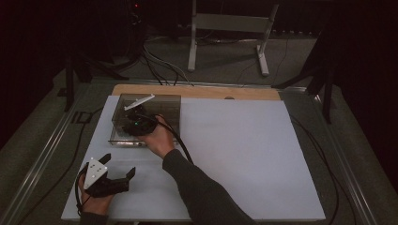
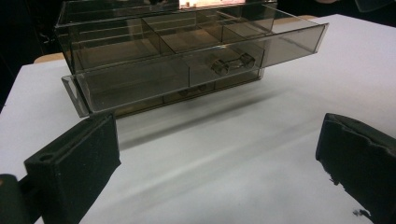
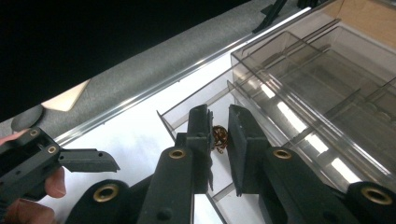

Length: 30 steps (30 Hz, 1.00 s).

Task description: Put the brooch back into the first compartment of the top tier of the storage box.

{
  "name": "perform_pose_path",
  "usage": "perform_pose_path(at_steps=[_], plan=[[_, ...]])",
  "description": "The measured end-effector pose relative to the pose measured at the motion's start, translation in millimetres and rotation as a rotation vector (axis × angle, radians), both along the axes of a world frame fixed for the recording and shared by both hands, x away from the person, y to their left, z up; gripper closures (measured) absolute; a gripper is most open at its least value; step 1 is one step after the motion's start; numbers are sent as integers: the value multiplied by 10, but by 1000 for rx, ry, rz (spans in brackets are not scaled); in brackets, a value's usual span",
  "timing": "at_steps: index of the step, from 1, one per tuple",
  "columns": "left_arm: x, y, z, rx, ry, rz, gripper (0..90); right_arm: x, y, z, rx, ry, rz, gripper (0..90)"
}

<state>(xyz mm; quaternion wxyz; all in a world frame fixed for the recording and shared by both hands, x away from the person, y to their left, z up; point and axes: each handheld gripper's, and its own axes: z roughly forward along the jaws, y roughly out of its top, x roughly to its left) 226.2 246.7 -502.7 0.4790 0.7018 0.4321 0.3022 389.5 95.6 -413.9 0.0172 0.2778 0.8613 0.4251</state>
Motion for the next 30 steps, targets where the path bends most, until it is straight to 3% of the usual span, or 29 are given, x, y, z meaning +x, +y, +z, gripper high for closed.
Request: perform_pose_path(at_steps=[19, 30], plan=[[0, 0, -1, -1, 0, -1, 4, 28, 60, -205, -91, 34, -14, 796], [-1, 0, -1, 3, 0, -2, 3, 47, -49, -129, -57, 8, -54, 531]])
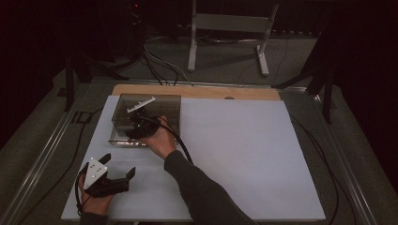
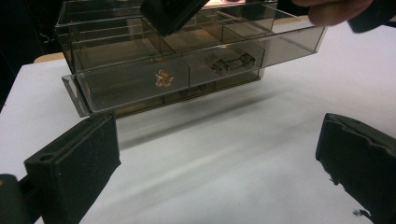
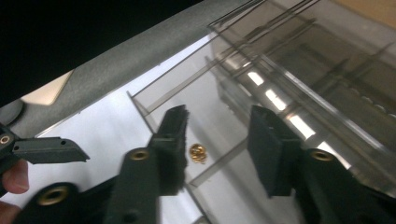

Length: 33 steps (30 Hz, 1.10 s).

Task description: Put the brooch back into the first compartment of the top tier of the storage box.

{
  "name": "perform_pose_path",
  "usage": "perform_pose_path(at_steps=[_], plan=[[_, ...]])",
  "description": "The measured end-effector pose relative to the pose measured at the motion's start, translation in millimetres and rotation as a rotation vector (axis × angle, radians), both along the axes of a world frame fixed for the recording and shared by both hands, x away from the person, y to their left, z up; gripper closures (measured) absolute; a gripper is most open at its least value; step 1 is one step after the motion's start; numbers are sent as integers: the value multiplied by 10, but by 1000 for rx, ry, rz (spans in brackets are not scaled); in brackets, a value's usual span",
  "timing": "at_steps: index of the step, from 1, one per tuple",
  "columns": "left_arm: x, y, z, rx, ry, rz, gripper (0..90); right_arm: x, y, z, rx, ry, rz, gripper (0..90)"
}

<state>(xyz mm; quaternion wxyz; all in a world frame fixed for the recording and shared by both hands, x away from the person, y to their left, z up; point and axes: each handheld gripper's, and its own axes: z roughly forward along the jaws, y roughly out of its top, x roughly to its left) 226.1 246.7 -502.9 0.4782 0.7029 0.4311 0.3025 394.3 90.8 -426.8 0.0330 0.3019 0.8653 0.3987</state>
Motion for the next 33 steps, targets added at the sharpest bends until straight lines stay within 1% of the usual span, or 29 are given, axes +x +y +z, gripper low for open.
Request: perform_pose_path(at_steps=[3, 6, 7, 8, 9, 14, 21, 23, 24, 25, 28, 33], plan=[[2, -5, -3, 0, 2, 0, 3, 34, -98, 41, 5, 0, -20, 441], [2, -7, -4, 1, 2, 0, 4, 59, -195, 82, 10, 2, -36, 380], [2, -7, -4, 1, 2, 0, 4, 59, -195, 82, 10, 2, -36, 380], [2, -7, -4, 2, 2, 1, 4, 73, -289, 121, 1, -18, -58, 328], [2, -7, -3, 3, 2, 0, 4, 81, -325, 135, -3, -27, -66, 305], [2, -16, -6, 1, 2, 1, 3, 111, -512, 202, -14, -58, -111, 221], [-1, -1, -7, -2, 3, 6, 3, 142, -775, 260, -43, -84, -155, 155], [-2, -1, -7, -2, 3, 7, 3, 147, -856, 277, -42, -87, -168, 151], [-2, -1, -7, -2, 3, 7, 3, 147, -856, 277, -42, -87, -168, 151], [-2, -1, -9, -2, 3, 9, 4, 147, -935, 298, -46, -94, -175, 133], [0, 2, -12, -3, 5, 11, 4, 138, -1046, 327, -56, -106, -182, 109], [2, 1, -15, -2, 7, 12, 4, 120, -1231, 366, -51, -116, -202, 41]])
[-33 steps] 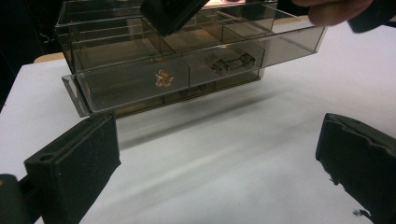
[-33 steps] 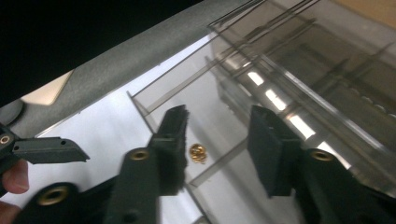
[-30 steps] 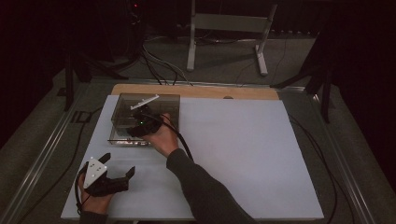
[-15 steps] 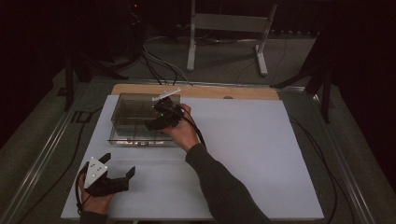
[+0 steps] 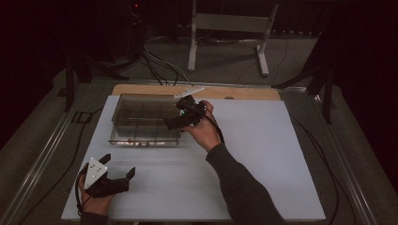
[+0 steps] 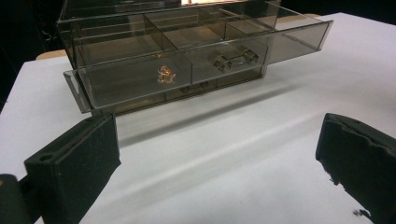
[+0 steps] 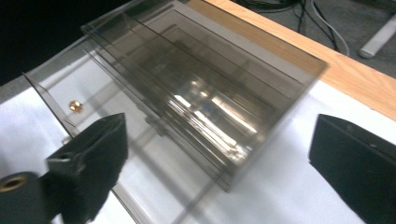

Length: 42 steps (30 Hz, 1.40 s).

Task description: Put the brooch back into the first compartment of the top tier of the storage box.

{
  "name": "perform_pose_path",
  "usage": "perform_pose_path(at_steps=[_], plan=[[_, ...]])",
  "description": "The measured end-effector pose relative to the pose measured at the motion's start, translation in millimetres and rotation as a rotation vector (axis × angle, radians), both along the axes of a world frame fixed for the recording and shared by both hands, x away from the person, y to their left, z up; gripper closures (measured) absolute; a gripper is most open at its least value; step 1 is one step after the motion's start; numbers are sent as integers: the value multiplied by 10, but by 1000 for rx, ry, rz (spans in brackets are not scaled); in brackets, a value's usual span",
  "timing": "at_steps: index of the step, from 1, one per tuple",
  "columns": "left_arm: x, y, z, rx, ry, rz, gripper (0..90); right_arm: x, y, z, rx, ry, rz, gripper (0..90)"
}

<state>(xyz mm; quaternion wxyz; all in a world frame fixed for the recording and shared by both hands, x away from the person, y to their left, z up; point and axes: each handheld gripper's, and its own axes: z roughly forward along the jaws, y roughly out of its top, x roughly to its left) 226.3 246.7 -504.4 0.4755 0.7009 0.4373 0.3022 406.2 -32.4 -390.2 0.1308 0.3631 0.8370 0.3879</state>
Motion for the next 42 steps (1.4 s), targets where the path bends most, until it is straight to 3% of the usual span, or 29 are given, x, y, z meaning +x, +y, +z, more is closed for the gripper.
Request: perform_pose_path(at_steps=[8, 25, 42], plan=[[3, -3, -4, 2, 3, 0, 3, -10, -300, 24, -7, -24, -67, 1], [3, -7, 2, 6, 4, 0, 4, -153, -902, -6, 15, -70, -136, 2], [4, -13, -3, 5, 8, 8, 4, -479, -1450, -100, 50, -109, -222, 2]])
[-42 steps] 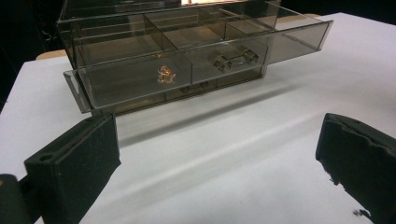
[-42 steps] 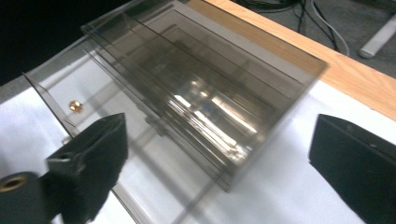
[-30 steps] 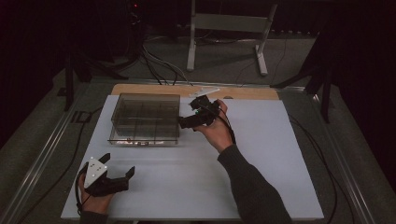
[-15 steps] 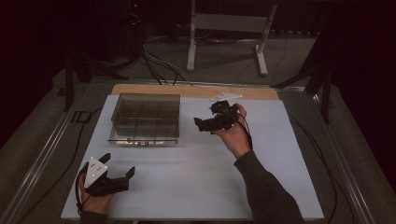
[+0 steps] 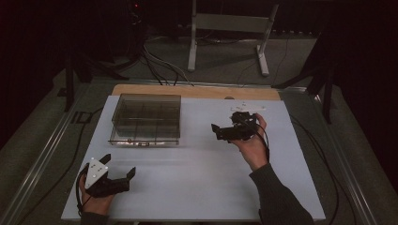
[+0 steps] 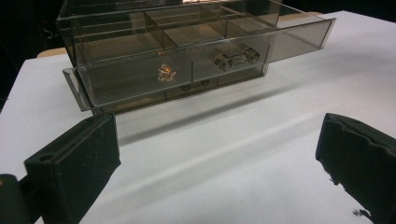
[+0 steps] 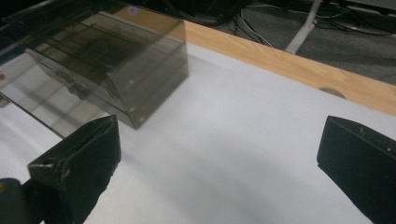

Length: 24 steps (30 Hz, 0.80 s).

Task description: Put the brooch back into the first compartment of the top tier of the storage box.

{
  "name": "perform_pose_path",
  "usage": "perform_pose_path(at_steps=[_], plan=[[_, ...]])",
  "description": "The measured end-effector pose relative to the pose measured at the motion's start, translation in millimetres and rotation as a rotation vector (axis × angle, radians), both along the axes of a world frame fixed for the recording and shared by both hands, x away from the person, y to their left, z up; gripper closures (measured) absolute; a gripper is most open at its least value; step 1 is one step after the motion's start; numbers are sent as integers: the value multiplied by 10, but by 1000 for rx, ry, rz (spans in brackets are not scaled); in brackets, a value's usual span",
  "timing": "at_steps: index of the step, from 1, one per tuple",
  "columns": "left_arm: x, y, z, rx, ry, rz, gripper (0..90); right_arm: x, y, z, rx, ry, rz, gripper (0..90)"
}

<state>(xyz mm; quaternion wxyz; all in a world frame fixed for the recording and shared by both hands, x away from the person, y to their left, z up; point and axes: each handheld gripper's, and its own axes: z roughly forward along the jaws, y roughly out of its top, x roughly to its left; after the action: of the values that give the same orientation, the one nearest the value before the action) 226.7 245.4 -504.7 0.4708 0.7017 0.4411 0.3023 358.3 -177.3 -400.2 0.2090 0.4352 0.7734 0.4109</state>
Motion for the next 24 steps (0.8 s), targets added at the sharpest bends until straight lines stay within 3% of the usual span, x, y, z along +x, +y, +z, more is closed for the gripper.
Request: perform_pose_path(at_steps=[11, 24], plan=[[0, 0, 0, -3, 2, 9, 3, -282, -361, -181, -20, -32, -71, 2], [11, -4, -6, 3, 7, 12, 4, -571, -773, -400, 2, -71, -138, 2]])
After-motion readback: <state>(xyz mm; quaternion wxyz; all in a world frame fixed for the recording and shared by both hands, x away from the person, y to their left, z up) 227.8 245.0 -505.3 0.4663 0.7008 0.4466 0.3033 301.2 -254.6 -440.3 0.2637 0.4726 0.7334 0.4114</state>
